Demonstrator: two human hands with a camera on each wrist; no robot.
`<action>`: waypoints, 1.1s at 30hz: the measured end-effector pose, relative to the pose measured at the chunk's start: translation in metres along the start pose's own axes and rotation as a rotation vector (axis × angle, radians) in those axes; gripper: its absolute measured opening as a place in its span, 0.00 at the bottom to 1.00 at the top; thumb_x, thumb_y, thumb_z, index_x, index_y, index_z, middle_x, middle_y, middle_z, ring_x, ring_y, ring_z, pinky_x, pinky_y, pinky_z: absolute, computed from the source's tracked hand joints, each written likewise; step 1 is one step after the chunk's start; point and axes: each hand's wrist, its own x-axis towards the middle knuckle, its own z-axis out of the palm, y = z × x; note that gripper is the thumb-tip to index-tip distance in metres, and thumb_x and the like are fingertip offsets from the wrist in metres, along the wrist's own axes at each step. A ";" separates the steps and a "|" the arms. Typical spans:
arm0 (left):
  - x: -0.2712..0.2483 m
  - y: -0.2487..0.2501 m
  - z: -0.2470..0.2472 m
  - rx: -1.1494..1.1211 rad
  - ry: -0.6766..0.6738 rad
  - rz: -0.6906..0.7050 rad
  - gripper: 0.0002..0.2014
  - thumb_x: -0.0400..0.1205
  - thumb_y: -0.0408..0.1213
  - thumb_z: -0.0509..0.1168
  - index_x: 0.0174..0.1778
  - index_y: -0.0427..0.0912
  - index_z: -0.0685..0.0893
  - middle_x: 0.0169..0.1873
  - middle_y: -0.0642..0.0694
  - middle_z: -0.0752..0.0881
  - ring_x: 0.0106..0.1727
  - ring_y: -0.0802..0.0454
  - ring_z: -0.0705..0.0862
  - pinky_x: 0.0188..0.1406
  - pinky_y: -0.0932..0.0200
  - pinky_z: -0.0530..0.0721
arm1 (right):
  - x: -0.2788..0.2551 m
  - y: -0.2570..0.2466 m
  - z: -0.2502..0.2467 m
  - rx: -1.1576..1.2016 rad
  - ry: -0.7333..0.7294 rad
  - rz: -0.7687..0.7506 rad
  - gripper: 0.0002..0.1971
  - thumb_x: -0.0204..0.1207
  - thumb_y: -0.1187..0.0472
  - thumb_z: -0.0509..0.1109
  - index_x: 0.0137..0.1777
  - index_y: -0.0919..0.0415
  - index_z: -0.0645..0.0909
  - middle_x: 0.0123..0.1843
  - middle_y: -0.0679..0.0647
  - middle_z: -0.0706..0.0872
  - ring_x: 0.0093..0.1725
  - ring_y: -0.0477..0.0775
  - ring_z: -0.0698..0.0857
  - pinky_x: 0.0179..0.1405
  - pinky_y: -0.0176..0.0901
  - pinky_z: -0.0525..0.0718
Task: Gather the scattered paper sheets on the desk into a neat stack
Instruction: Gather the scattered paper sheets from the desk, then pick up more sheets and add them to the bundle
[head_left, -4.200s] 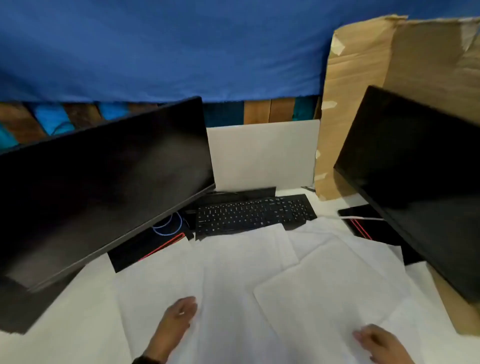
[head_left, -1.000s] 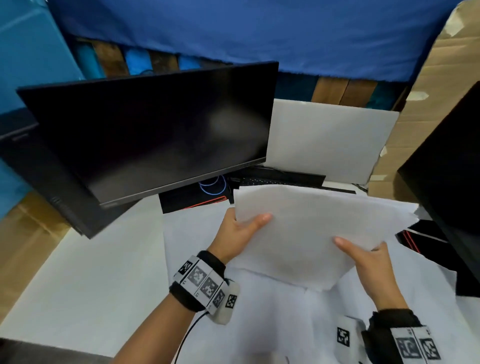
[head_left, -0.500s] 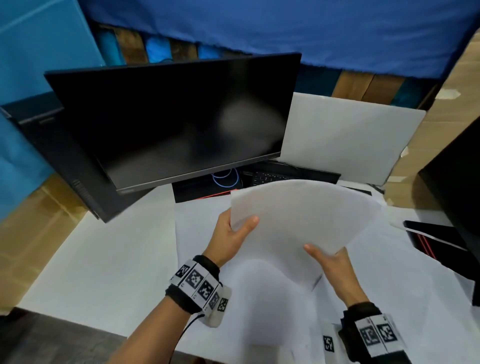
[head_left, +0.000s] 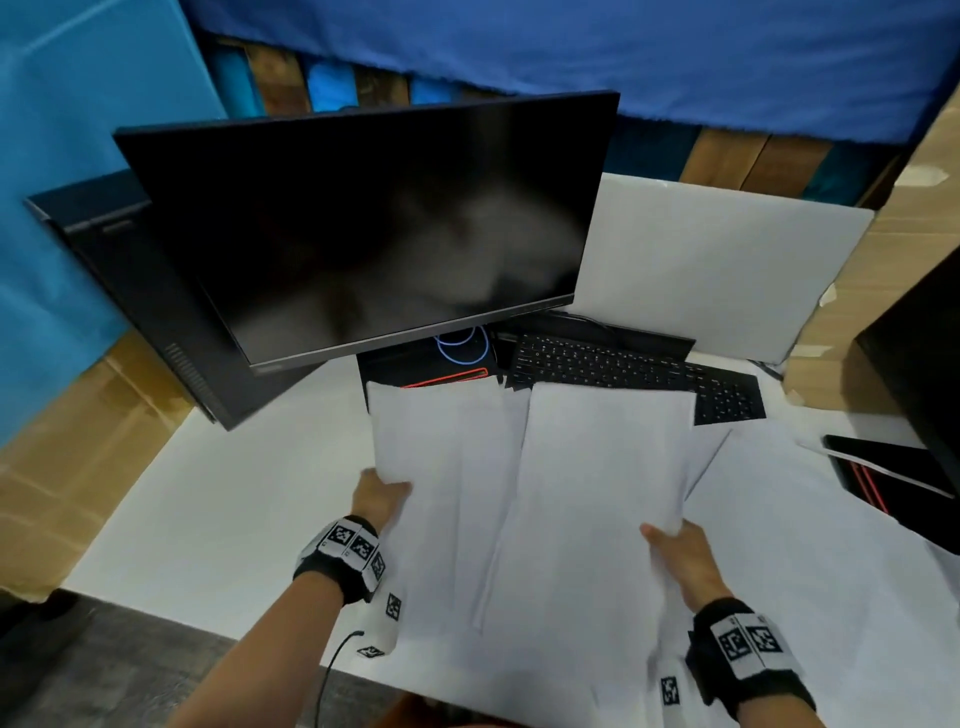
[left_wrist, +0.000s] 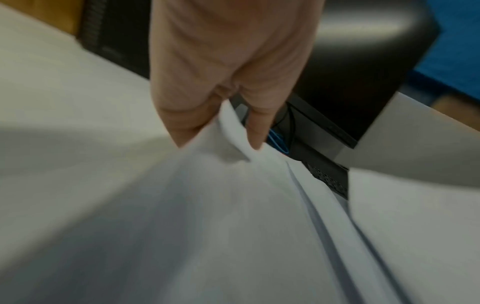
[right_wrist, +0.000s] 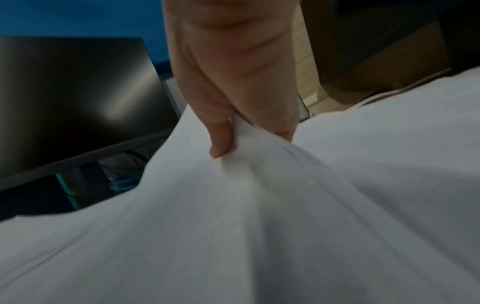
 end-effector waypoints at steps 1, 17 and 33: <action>-0.002 -0.002 0.003 -0.047 -0.070 -0.005 0.20 0.74 0.28 0.68 0.61 0.24 0.76 0.55 0.35 0.83 0.51 0.40 0.82 0.49 0.52 0.80 | 0.003 0.005 0.005 -0.033 -0.003 0.022 0.18 0.75 0.66 0.68 0.63 0.76 0.77 0.50 0.64 0.83 0.48 0.61 0.81 0.50 0.47 0.77; -0.035 0.023 0.019 0.093 0.081 0.359 0.17 0.75 0.26 0.67 0.59 0.27 0.80 0.50 0.29 0.87 0.41 0.45 0.82 0.43 0.59 0.81 | -0.001 -0.010 0.005 -0.040 0.099 -0.006 0.19 0.78 0.64 0.64 0.65 0.74 0.76 0.65 0.71 0.81 0.61 0.68 0.81 0.58 0.48 0.75; -0.074 0.140 -0.059 -0.430 0.184 0.739 0.12 0.73 0.25 0.69 0.51 0.39 0.83 0.40 0.52 0.85 0.32 0.70 0.85 0.34 0.76 0.82 | -0.019 -0.086 -0.029 0.077 0.150 -0.248 0.17 0.76 0.65 0.65 0.64 0.72 0.77 0.59 0.68 0.85 0.60 0.68 0.82 0.58 0.53 0.79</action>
